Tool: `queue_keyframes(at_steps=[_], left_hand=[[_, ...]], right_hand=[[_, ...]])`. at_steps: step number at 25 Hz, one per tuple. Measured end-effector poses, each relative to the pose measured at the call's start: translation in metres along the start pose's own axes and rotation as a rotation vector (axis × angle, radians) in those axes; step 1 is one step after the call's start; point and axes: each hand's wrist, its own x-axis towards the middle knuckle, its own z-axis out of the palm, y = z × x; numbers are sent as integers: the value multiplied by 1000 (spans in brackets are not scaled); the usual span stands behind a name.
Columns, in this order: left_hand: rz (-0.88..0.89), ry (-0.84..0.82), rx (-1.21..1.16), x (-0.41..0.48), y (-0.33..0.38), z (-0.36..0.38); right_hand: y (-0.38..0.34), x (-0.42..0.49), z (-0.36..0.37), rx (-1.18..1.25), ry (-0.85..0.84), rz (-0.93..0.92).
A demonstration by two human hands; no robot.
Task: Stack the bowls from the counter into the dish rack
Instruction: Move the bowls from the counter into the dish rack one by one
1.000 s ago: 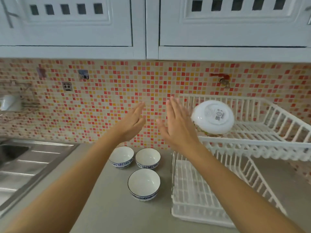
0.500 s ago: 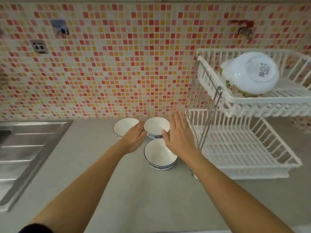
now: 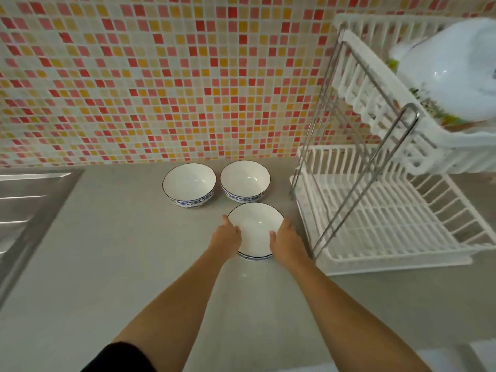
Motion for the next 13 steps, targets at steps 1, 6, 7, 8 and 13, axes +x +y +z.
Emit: queue_keyframes(at_steps=[1,6,7,8,13], left_hand=[[-24,5,25,2,1,2],[-24,7,71,-10,2,-11],[-2,29,46,-14,2,-18],[26,57,21,-20,5,-28],[173,318,-132,-56,30,-109]], right_hand=[[-1,1,-1,-5,-16,3],[-7,-13,-16,-8,5,-13],[-12,-18,-22,0,27,-27],[-19,-22,-29,5,53,-45],[-67,-45,-90,155,252,-168]])
